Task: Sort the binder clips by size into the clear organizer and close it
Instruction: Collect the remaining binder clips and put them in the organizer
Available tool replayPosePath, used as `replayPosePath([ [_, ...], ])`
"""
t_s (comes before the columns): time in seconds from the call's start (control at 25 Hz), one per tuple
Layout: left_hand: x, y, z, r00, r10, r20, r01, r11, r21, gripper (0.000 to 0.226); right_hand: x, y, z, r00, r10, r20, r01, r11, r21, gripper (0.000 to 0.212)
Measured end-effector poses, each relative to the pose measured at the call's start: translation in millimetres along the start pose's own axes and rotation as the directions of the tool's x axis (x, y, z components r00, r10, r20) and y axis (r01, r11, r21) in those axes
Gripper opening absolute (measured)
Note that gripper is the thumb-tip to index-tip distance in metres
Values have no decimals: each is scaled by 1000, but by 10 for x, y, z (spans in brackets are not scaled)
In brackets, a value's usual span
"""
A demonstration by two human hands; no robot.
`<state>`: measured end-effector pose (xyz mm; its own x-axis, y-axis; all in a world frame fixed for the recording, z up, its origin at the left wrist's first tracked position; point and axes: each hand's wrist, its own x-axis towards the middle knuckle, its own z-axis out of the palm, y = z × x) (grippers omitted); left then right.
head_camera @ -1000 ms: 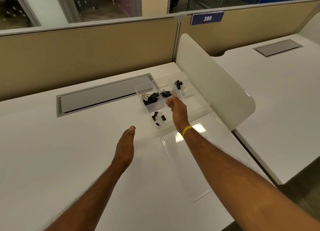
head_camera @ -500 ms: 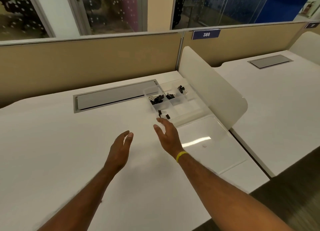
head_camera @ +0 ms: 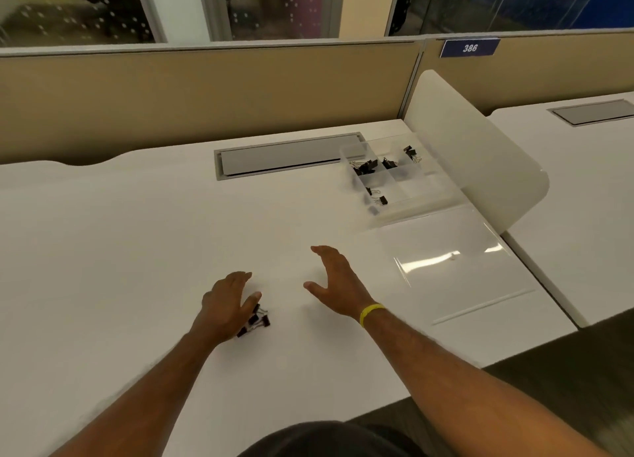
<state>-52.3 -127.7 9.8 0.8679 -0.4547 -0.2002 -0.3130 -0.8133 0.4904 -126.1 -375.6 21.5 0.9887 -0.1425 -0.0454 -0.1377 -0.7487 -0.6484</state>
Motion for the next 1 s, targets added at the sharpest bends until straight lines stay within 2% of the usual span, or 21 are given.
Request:
replayPosePath([
  [0.08,-107,-184,-3,999,14,33,-16,998,62,51,-59,-117,160,997,4,75,-3,1000,-13,68],
  [0.16,-198,-279,-17,998,42,38,-44,998,46,53,-93,-234,310,988,6,155,-5,1000,-11,65],
  [0.4,-284,-311,-29,984,129,126,-138,988,70,75,-69,-545,602,949,-35,314,65,994,-87,72],
  [0.56,-272,-274,23,981,146,131,-156,985,71,60,0,-687,749,913,-44,406,124,977,-173,74],
  [0.76,-227,-243,81,986,152,74,-153,988,14,30,22,-769,880,923,-12,384,87,980,-178,46],
  [1.0,-211,-257,77,987,154,44,-153,988,-13,22,52,-738,855,944,10,329,34,991,-126,35],
])
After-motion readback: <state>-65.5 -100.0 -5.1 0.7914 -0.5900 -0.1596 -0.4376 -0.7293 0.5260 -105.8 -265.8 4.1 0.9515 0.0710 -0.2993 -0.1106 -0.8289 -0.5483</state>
